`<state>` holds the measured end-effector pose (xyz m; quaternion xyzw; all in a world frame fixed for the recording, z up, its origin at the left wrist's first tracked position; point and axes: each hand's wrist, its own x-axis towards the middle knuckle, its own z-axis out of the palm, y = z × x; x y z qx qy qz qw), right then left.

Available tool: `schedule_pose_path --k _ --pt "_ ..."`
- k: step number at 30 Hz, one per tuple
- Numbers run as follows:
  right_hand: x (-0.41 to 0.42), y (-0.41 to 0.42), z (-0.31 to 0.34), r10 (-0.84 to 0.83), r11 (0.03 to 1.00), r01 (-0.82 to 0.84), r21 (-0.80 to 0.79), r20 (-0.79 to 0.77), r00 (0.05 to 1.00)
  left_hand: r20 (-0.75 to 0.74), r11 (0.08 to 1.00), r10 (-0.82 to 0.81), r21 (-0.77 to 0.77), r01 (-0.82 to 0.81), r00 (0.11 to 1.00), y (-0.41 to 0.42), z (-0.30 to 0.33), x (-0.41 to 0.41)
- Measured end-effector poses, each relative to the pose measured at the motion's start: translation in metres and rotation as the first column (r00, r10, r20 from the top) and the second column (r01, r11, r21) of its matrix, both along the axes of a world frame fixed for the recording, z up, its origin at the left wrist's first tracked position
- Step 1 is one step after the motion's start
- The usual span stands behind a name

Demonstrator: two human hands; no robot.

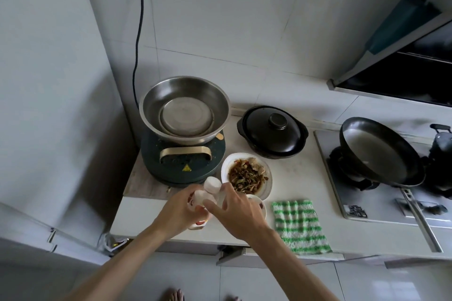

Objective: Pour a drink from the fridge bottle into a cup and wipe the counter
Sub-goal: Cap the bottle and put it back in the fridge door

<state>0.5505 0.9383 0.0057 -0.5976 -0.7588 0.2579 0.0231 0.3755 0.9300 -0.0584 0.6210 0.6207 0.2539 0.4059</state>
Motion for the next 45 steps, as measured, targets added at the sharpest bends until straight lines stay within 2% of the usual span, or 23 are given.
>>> schedule_pose_path --k 3,6,11,16,19,21,24,28,30,33,39,43,45 --pt "-0.004 -0.008 -0.01 0.032 0.997 -0.037 -0.073 -0.07 0.997 0.003 0.997 0.021 0.068 -0.021 1.0 -0.008 0.002 -0.011" --pt "-0.013 -0.018 -0.02 -0.037 0.984 0.002 -0.179 -0.192 0.981 0.031 0.992 0.043 0.119 -0.047 0.999 -0.021 0.004 -0.015" --pt "-0.03 -0.016 -0.029 -0.123 0.975 0.058 -0.217 -0.303 0.945 -0.073 0.983 0.052 0.178 -0.038 0.996 -0.041 -0.006 -0.022" --pt "-0.054 -0.005 -0.034 0.042 0.959 -0.128 -0.253 -0.32 0.946 -0.288 0.933 0.204 0.346 -0.097 0.936 -0.082 0.016 -0.026" --pt "-0.079 -0.004 -0.041 0.206 0.929 -0.283 -0.24 -0.299 0.932 -0.351 0.909 0.35 0.353 -0.224 0.868 -0.11 0.018 -0.031" --pt "-0.099 -0.008 -0.041 0.259 0.883 -0.372 -0.287 -0.362 0.895 -0.372 0.889 0.435 0.322 -0.325 0.82 -0.128 0.017 -0.035" --pt "-0.131 -0.025 -0.044 0.312 0.777 -0.508 -0.372 -0.475 0.823 -0.421 0.824 0.567 0.308 -0.476 0.708 -0.162 0.017 -0.042" --pt "-0.178 -0.072 -0.052 0.454 0.606 -0.71 -0.36 -0.577 0.679 -0.499 0.7 0.694 0.301 -0.648 0.519 -0.226 0.023 -0.051" --pt "-0.202 -0.106 -0.045 0.484 0.489 -0.767 -0.416 -0.602 0.635 -0.521 0.607 0.748 0.288 -0.74 0.411 -0.263 0.029 -0.053" --pt "-0.241 -0.166 -0.036 0.598 0.313 -0.861 -0.402 -0.621 0.507 -0.562 0.434 0.801 0.307 -0.847 0.207 -0.32 0.034 -0.058" --pt "-0.3 -0.294 -0.021 0.735 0.101 -0.944 -0.314 -0.616 0.283 -0.503 0.125 0.86 0.379 -0.917 -0.09 -0.426 0.042 -0.067" --pt "-0.333 -0.402 -0.002 0.785 -0.083 -0.96 -0.266 -0.611 0.101 -0.476 -0.116 0.824 0.389 -0.914 -0.307 -0.522 0.052 -0.079" --pt "-0.346 -0.448 0.008 0.793 -0.168 -0.957 -0.236 -0.61 0.011 -0.487 -0.184 0.775 0.437 -0.88 -0.404 -0.56 0.056 -0.083"
